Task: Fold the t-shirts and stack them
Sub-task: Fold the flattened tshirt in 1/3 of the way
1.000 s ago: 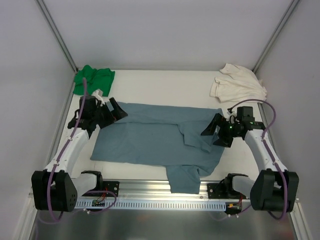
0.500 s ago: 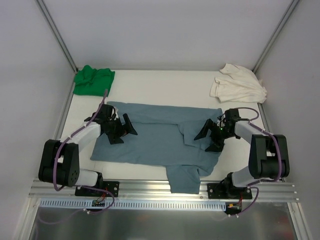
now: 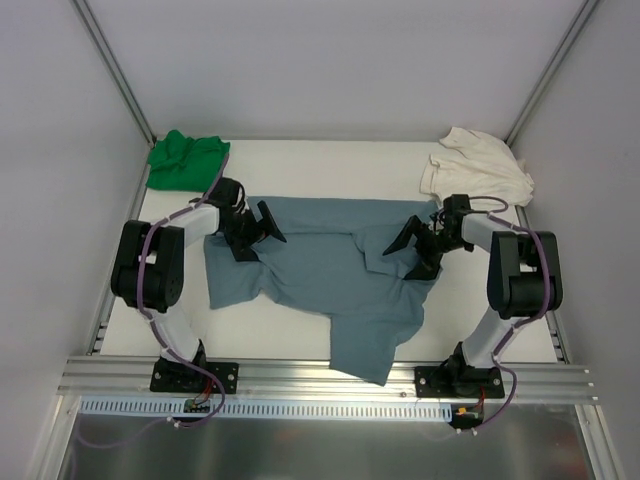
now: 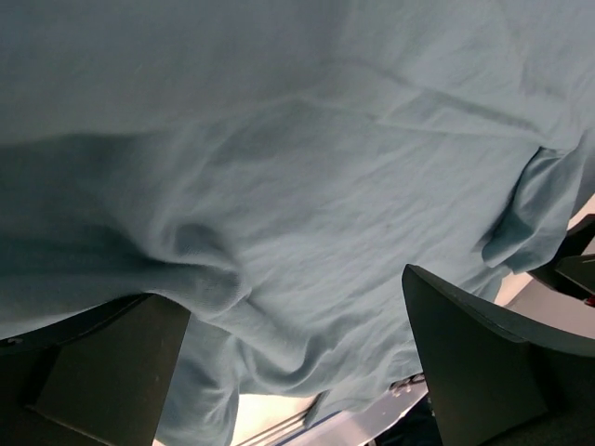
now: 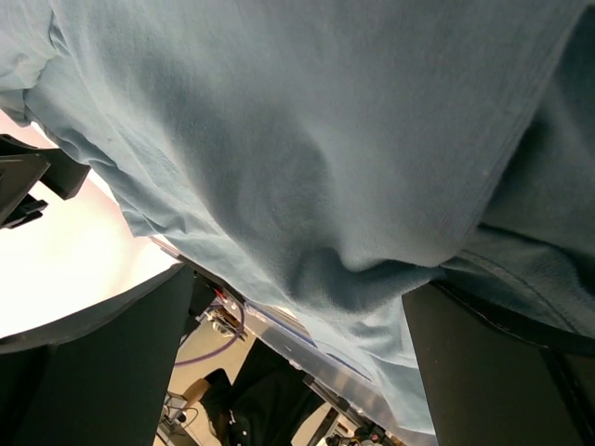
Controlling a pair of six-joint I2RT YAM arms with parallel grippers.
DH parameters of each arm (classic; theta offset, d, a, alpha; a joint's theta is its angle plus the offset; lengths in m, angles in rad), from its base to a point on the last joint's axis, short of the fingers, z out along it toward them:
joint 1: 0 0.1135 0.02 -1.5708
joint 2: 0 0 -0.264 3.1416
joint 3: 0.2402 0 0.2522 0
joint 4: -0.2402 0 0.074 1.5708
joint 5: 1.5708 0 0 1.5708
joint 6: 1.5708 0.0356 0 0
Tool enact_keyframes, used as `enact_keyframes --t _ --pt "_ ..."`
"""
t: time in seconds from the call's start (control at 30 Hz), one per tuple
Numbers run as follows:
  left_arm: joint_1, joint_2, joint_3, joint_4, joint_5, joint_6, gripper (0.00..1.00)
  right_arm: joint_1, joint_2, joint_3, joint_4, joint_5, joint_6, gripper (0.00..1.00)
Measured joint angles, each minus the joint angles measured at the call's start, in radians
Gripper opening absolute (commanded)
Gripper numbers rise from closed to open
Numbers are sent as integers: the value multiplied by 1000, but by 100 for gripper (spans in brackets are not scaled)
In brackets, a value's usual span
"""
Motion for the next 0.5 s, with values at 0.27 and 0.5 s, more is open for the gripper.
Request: enact_keyframes --t 0.27,0.5 --pt "2 245 331 -77 23 -3 99 -2 188 256 -34 5 27 99" --pt "10 414 603 -166 23 23 99 -39 349 528 -53 49 29 99"
